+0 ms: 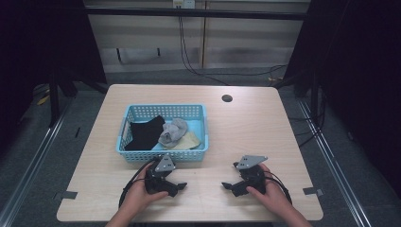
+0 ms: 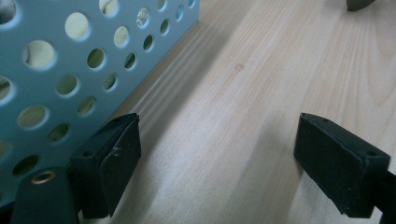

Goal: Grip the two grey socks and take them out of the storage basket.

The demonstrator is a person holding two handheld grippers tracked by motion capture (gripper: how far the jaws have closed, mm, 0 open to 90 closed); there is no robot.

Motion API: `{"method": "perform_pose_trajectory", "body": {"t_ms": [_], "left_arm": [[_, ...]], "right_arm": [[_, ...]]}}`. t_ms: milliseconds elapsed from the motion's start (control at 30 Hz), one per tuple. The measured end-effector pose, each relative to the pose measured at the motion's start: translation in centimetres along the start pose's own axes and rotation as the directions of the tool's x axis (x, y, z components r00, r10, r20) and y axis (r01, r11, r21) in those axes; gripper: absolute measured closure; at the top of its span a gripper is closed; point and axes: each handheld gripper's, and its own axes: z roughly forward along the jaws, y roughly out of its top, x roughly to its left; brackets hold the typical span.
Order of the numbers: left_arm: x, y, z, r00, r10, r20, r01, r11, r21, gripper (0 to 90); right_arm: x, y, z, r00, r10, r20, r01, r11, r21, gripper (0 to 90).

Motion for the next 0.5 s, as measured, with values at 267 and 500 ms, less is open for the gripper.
{"method": "perform_pose_trajectory", "body": {"t_ms": [267,500], "left_arm": [[-0.2,0.4,-0.3,0.9999,-0.017,0.0,0.017,0.9989,0.043,15.5],[-0.1,1.3,-1.7,0.9962,-0.08,0.035,0.072,0.9799,0.186,19.9]], "right_arm": [[0.0,0.0,0.0,1.0,0.0,0.0,0.0,1.0,0.0,11.7],[0.0,0.0,0.0,1.0,0.0,-0.001,0.0,1.0,0.0,11.7]]}}
